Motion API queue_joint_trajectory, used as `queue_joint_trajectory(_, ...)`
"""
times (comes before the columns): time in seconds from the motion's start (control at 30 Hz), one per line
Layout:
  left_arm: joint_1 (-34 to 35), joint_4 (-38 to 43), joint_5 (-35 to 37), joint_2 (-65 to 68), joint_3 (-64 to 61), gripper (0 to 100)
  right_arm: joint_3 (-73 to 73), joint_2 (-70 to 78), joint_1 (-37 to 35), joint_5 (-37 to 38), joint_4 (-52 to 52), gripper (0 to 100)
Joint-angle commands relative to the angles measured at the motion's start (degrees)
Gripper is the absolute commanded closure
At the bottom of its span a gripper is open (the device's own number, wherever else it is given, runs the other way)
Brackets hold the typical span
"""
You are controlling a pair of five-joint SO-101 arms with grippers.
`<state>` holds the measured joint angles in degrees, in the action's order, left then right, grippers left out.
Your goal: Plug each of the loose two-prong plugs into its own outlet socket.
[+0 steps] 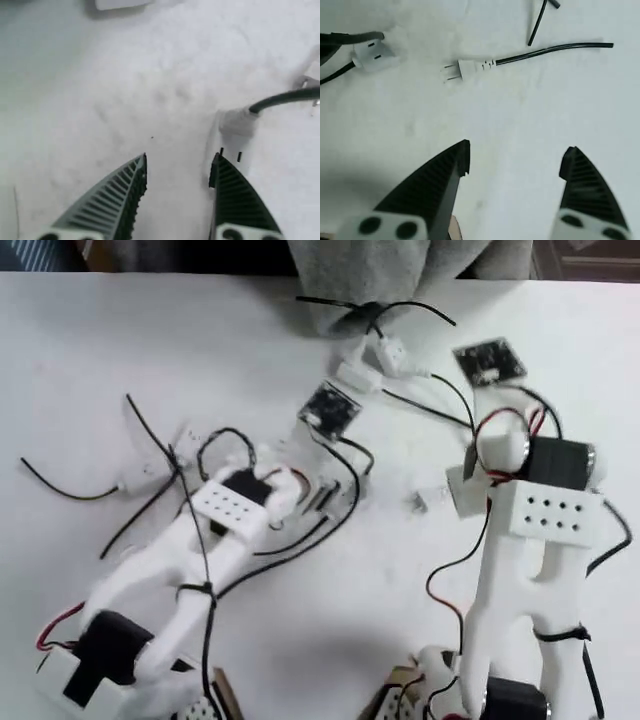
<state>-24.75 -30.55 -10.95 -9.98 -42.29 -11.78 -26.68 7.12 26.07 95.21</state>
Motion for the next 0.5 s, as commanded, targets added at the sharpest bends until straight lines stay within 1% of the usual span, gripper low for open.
queue_joint_trajectory(0.0,-3.4,-1.2,-0.3,0.3,2.7,79,-10.5,-2.2,3.0,-0.1,-8.7,71.3)
queue_joint_trajectory(0.1,-5.8,-1.9,-0.2,0.3,2.8,79,-15.1,-1.7,5.0,-0.1,-12.8,71.3)
queue_joint_trajectory(0.2,-7.5,-1.8,0.8,0.5,2.9,79,-17.9,-0.3,5.1,-0.6,-14.0,71.3)
queue_joint_trajectory(0.3,-7.7,-1.8,5.4,0.6,3.8,79,-19.8,2.7,5.1,-0.6,-16.4,71.3)
queue_joint_trajectory(0.47,-8.0,-1.4,5.7,1.8,4.7,79,-21.8,9.9,4.3,-0.6,-21.8,71.3)
